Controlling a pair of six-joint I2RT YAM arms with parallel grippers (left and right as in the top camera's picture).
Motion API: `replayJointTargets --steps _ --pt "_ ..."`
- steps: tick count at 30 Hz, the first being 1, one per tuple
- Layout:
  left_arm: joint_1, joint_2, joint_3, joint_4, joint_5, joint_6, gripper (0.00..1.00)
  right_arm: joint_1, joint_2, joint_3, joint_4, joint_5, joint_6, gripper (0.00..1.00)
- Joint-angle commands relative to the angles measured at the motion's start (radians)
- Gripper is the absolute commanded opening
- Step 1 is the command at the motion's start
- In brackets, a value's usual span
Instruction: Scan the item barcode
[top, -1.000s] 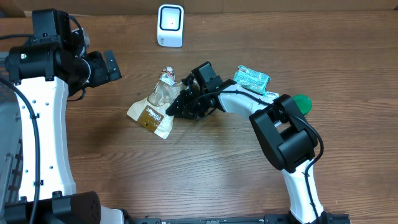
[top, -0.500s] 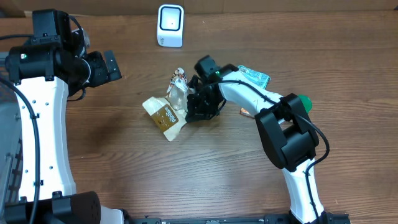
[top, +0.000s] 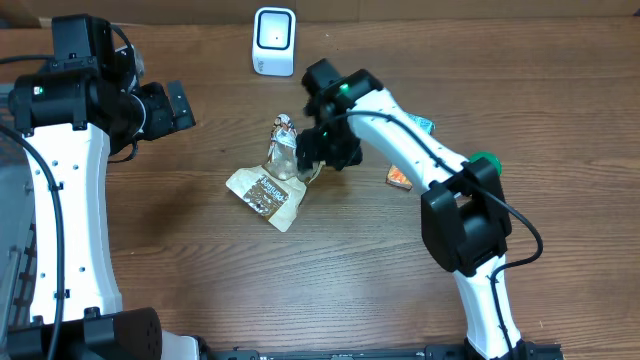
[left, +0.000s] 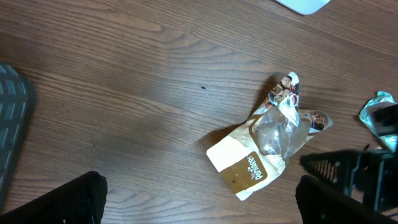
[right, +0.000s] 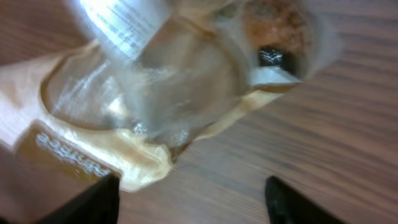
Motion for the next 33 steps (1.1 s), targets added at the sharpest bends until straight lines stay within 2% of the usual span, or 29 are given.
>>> replayJointTargets --steps 1,5,9,17,19,21,29,33 --pt "0.002 -0.015 0.007 0.001 0.004 0.007 1.0 -0.043 -0.018 -0.044 0.061 -0.011 0.288 0.78" --pt "0.002 -0.015 0.007 0.001 0.004 0.007 1.0 -0.042 -0.018 -0.148 0.186 -0.13 0.306 0.77" --pt "0.002 -0.015 0.007 0.001 0.004 0.007 1.0 -0.022 -0.018 -0.23 0.288 -0.161 0.382 0.64" --pt "0.002 -0.015 0.007 0.001 0.004 0.007 1.0 0.037 -0.017 -0.298 0.555 -0.119 0.449 0.63" --pt "0.002 -0.015 0.007 0.001 0.004 0.007 1.0 0.049 -0.017 -0.311 0.607 -0.091 0.452 0.55" --pt "0.002 -0.015 0.007 0.001 0.004 0.007 1.0 0.061 -0.017 -0.327 0.647 -0.063 0.443 0.41" --pt "0.002 -0.015 0.007 0.001 0.004 0.007 1.0 0.084 -0.018 -0.327 0.729 -0.114 0.172 0.13" --pt "0.002 -0.015 0.007 0.001 0.004 0.007 1.0 0.064 -0.018 -0.285 0.732 -0.202 0.002 0.12"
